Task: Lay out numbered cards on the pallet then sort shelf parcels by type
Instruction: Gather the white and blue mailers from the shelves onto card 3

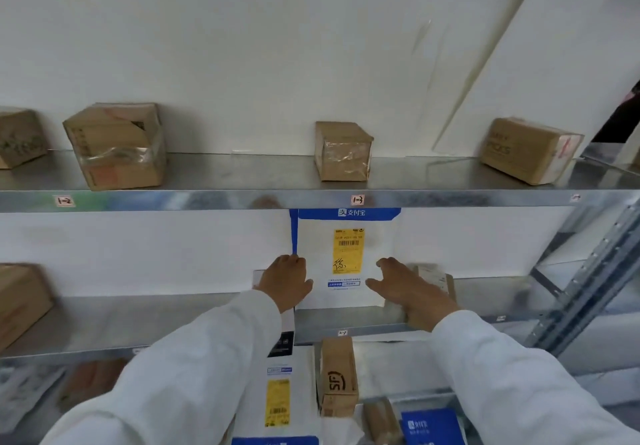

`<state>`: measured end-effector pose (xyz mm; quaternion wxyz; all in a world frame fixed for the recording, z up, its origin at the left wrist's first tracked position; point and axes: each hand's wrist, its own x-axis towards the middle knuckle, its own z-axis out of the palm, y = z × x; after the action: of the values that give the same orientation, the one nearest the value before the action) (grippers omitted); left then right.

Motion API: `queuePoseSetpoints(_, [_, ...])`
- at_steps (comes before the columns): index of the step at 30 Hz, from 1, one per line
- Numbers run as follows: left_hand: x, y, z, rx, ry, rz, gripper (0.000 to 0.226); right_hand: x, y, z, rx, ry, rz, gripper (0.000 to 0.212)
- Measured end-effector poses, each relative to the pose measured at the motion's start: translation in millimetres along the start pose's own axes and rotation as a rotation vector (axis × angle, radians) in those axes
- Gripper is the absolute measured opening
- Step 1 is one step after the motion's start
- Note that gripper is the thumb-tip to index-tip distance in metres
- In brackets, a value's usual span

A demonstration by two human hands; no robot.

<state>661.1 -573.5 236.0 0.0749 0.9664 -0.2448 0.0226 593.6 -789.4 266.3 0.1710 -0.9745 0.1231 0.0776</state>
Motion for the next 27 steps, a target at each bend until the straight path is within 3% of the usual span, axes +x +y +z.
queuePoseSetpoints(10, [49, -24, 39, -0.017, -0.061, -0.213, 0.038, 80, 41, 13, -0.042, -0.063, 0.141, 0.046])
queuePoseSetpoints(18, [79, -32, 68, -0.306, -0.068, -0.263, 0.037, 120, 64, 22, 0.369, 0.006, 0.251, 0.065])
queuePoseSetpoints(27, [94, -29, 79, -0.640, -0.009, -0.338, 0.033, 143, 69, 26, 0.500, 0.057, 0.239, 0.055])
